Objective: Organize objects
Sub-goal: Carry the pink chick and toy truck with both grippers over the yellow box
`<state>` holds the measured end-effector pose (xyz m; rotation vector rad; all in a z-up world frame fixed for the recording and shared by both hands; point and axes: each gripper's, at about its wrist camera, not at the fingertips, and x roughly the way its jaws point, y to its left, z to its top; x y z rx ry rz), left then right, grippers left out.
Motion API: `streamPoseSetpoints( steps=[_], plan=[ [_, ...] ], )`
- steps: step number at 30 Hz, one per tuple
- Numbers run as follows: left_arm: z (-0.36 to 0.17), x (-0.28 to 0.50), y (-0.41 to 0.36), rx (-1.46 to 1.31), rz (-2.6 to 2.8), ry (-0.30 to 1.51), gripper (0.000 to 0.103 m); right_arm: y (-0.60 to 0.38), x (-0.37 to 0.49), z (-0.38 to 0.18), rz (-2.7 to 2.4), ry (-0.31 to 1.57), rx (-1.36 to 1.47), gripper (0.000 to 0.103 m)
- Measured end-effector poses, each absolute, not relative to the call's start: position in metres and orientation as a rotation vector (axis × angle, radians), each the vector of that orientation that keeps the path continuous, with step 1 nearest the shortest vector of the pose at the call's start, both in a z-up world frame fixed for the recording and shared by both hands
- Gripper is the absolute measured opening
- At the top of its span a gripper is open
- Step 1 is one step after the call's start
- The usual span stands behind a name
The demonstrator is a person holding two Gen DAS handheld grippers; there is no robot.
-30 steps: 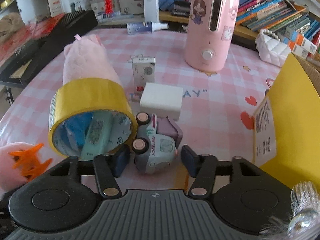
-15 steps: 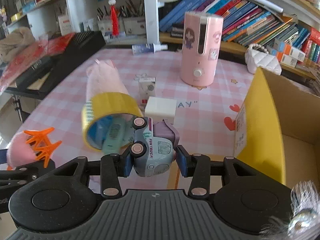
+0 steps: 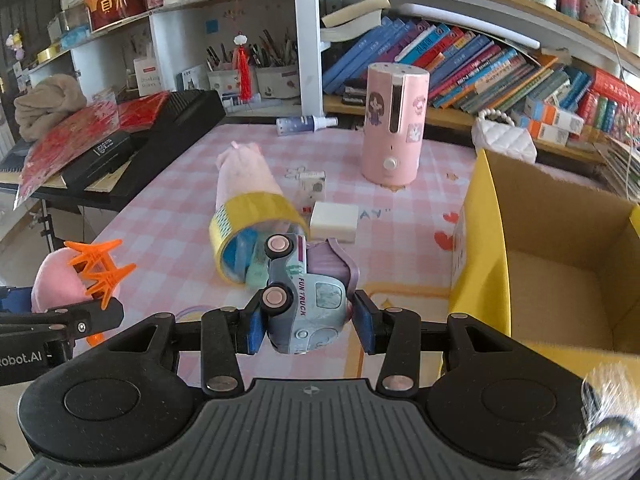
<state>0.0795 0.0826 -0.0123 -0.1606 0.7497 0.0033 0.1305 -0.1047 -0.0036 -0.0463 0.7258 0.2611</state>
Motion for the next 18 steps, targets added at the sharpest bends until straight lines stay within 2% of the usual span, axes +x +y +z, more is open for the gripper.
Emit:
streamPoseSetpoints(
  steps=[18],
  plan=[
    [-0.009, 0.020, 0.082, -0.127, -0.091, 0.748, 0.069, -0.107, 0.056, -0.005, 0.179, 0.756, 0.013, 0.041]
  ],
)
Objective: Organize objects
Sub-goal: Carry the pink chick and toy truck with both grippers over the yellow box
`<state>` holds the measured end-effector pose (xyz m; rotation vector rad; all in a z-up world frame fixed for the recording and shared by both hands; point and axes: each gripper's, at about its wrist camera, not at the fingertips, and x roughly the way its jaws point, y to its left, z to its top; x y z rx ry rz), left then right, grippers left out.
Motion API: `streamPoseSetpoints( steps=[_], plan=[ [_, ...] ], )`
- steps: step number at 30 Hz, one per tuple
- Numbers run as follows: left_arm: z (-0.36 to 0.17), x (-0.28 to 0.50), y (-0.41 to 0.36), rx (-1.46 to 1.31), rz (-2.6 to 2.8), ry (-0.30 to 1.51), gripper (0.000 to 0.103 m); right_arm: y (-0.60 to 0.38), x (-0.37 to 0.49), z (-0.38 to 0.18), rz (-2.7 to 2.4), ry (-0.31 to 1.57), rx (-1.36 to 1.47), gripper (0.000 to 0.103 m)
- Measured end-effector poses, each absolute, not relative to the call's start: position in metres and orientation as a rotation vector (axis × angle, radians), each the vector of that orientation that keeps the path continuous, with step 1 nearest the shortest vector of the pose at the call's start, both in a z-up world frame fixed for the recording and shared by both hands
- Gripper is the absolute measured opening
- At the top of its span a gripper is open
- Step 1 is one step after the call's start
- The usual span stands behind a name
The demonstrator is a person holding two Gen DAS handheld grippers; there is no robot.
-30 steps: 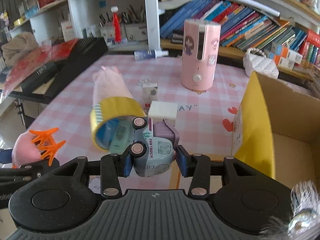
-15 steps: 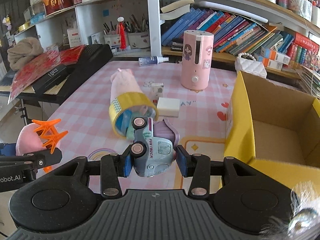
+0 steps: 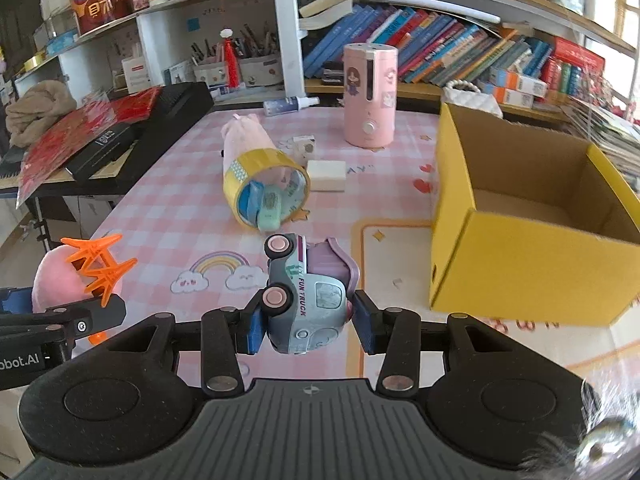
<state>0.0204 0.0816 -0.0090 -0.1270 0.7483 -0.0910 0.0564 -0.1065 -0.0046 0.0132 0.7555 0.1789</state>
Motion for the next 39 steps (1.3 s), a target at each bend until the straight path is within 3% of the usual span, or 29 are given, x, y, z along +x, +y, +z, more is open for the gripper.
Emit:
streamPoseSetpoints(
  steps=[39],
  plan=[
    [-0.015, -0.033, 0.003, 0.021, -0.414, 0.768, 0.069, -0.182, -0.060, -0.019, -0.118, 0.780, 0.181, 0.041]
  ],
)
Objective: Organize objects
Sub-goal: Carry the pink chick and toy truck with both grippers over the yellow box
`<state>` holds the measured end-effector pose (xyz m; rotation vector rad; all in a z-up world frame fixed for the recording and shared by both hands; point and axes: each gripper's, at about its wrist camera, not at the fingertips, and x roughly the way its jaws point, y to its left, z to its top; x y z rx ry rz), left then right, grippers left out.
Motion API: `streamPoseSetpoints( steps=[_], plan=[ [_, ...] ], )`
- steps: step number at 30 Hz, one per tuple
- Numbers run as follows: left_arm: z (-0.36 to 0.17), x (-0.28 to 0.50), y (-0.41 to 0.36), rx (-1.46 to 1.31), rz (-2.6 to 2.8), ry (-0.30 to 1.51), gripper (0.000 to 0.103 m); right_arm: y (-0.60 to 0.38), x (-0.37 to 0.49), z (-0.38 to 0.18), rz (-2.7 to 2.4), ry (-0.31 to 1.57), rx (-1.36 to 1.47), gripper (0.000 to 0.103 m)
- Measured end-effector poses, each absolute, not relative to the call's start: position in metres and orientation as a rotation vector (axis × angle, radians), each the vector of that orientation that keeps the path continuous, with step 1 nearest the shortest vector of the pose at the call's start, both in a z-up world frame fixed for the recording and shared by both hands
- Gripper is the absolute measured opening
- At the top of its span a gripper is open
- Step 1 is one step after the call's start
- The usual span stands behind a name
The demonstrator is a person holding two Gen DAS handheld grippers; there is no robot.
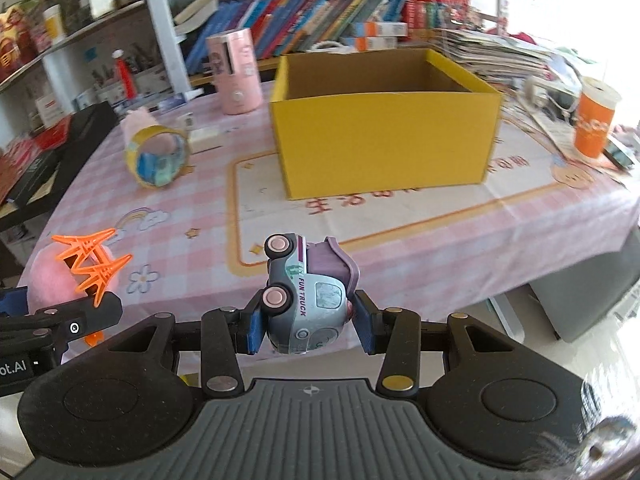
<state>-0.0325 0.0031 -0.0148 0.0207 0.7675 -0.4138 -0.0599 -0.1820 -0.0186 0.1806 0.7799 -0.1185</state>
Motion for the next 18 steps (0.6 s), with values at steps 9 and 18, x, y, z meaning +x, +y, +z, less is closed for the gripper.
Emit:
streamPoseSetpoints(
  steps=[9, 18],
  plan=[
    [-0.014, -0.028, -0.028, 0.061, -0.505, 0.765, 0.069, -0.209, -0.074, -0.019, -0.213, 0.778, 0.219, 0.041],
    [-0.009, -0.020, -0.045, 0.075, -0.531, 0.753, 0.069, -0.230, -0.071, -0.018, -0.253, 0.778, 0.242, 0.041]
  ],
)
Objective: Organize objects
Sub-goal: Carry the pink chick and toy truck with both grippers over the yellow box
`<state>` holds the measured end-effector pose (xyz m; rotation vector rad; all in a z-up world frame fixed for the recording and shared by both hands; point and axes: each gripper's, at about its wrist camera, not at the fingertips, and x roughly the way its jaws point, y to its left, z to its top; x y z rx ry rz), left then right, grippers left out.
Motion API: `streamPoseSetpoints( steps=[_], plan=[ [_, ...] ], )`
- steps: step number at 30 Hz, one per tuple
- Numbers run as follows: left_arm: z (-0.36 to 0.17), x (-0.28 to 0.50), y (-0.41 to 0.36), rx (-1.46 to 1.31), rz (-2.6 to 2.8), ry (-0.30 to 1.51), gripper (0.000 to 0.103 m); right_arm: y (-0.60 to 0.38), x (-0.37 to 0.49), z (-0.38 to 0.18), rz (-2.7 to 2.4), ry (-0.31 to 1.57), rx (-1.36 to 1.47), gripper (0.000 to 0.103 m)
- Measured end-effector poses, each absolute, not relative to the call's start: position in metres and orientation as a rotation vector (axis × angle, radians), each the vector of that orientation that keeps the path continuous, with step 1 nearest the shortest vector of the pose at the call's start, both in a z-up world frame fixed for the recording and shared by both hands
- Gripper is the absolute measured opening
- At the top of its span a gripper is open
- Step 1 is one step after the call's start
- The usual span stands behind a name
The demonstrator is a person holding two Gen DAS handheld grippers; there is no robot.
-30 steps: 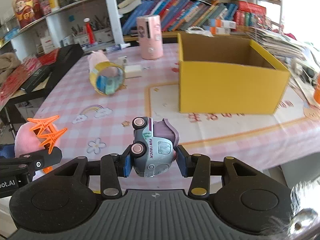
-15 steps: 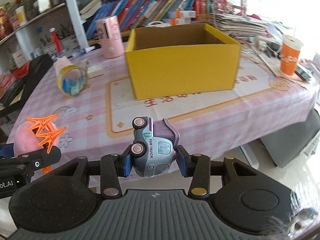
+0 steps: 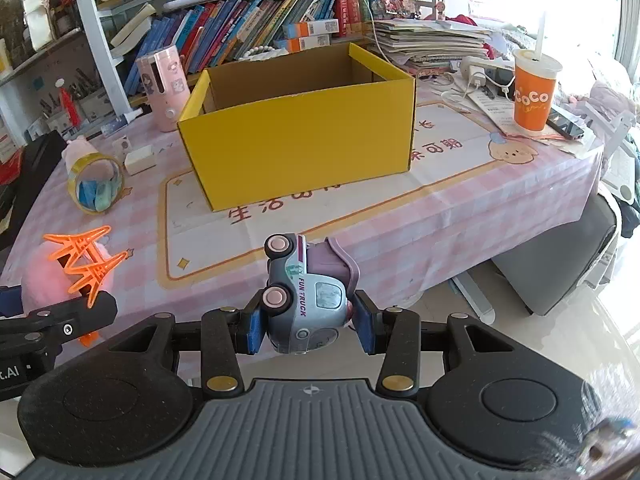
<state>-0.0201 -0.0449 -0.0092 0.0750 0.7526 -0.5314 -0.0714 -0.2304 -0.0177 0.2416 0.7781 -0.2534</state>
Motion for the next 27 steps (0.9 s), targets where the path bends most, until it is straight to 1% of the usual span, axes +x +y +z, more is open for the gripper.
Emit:
streamPoseSetpoints(
  steps=[27],
  plan=[
    [-0.008, 0.021, -0.092, 0.096, -0.560, 0.740, 0.069, -0.273, -0.030, -0.016, -0.268, 0.790, 0.240, 0.041]
  ],
)
